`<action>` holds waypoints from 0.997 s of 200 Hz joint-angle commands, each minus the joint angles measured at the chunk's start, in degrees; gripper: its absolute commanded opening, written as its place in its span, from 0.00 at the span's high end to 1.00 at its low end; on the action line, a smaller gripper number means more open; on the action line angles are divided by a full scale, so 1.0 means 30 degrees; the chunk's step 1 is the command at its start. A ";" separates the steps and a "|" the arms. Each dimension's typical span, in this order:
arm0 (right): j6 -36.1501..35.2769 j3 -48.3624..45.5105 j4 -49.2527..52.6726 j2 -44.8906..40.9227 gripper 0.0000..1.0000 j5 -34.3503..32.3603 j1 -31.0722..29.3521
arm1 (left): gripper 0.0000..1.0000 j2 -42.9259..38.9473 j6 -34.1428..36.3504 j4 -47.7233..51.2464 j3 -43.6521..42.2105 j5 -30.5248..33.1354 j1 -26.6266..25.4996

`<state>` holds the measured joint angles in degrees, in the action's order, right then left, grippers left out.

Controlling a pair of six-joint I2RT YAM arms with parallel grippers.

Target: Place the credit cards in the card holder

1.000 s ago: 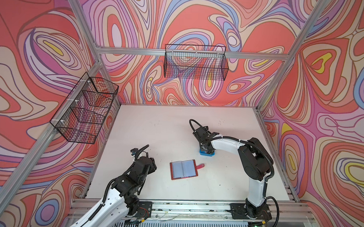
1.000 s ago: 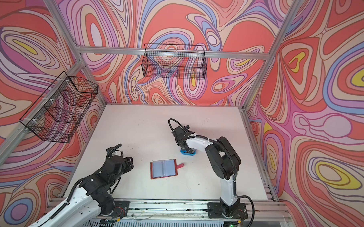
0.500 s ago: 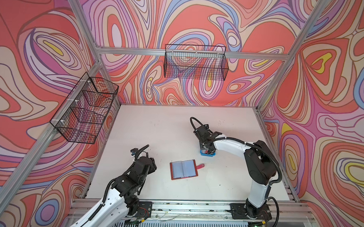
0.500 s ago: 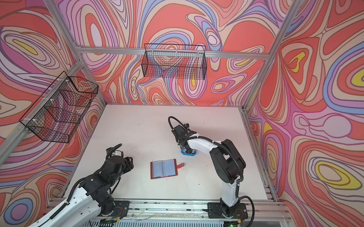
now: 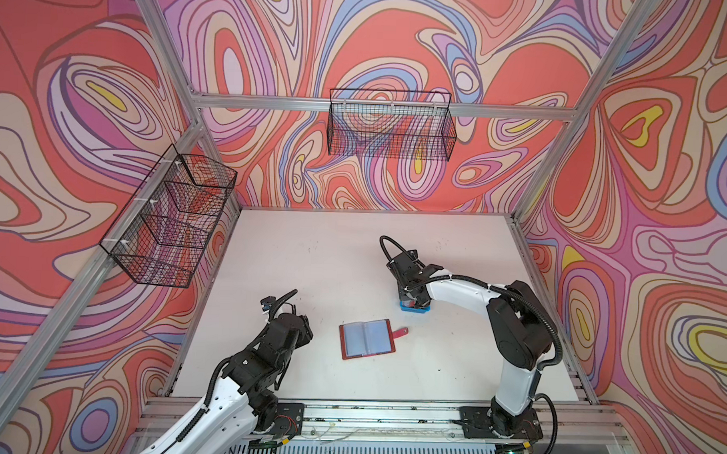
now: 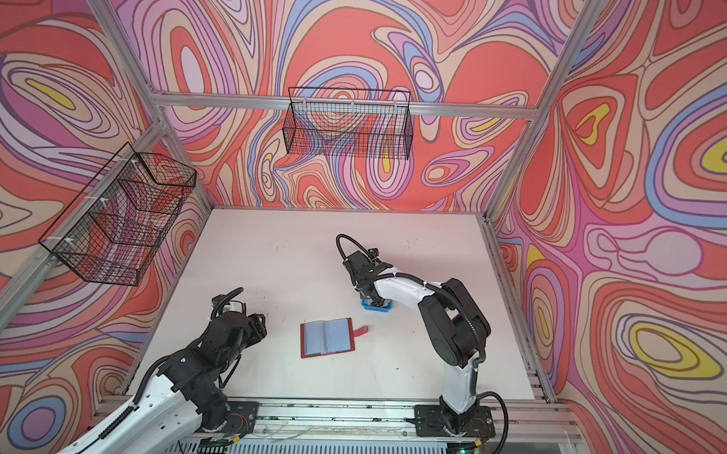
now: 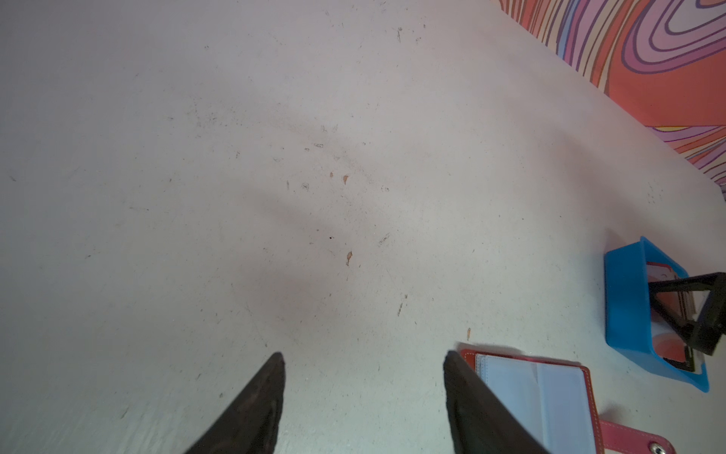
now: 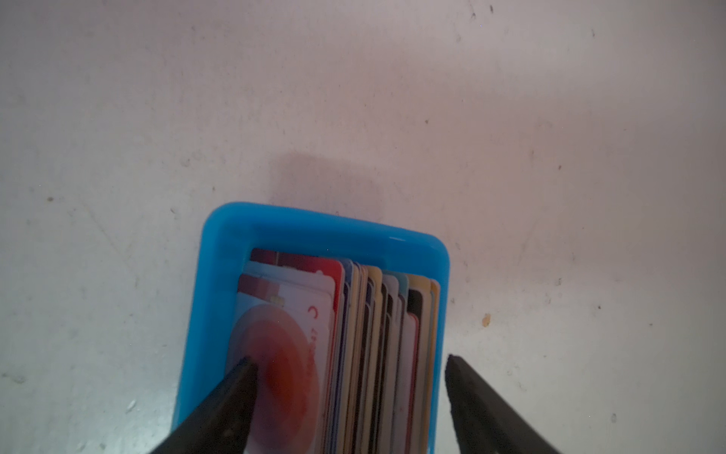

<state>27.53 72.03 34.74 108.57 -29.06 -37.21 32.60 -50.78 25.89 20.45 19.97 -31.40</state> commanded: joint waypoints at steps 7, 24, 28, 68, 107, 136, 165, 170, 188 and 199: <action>0.0094 0.0101 0.0553 0.0830 0.23 -0.0722 -0.0052 | 0.34 -0.0231 0.0053 0.0311 -0.0268 0.0185 0.0063; -0.0003 0.0127 0.0680 0.1011 0.20 -0.1031 -0.0059 | 0.34 -0.0290 0.0053 0.0306 -0.0306 0.0193 0.0058; -0.0013 0.0131 0.0732 0.1105 0.20 -0.1078 -0.0059 | 0.34 -0.0298 0.0053 0.0306 -0.0313 0.0198 0.0065; -0.0148 0.0244 0.0802 0.1549 0.20 -0.1170 -0.0075 | 0.34 -0.0292 0.0053 0.0277 -0.0313 0.0198 0.0064; -0.0127 0.0307 0.0958 0.1655 0.16 -0.1558 -0.0054 | 0.34 -0.0347 0.0052 0.0313 -0.0315 0.0195 0.0058; -0.0123 0.0304 0.0871 0.1631 0.23 -0.1593 -0.0048 | 0.34 -0.0378 0.0053 0.0279 -0.0341 0.0132 0.0063; -0.0095 0.0524 0.0871 0.1578 0.33 -0.1564 -0.0215 | 0.34 -0.0408 0.0039 0.0290 -0.0343 0.0167 0.0062; -0.0122 0.0562 0.0871 0.1563 0.34 -0.1605 -0.0306 | 0.34 -0.0433 0.0053 0.0289 -0.0347 0.0149 0.0062; -0.0094 0.0771 0.0931 0.1494 0.36 -0.1745 -0.0605 | 0.34 -0.0438 0.0039 0.0329 -0.0366 0.0189 0.0065; -0.0065 0.0834 0.0878 0.1456 0.38 -0.1596 -0.0731 | 0.34 -0.0458 0.0053 0.0335 -0.0386 0.0192 0.0064</action>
<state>27.03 73.97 35.44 111.57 -35.24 -38.06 31.88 -50.78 25.91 20.08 19.94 -31.40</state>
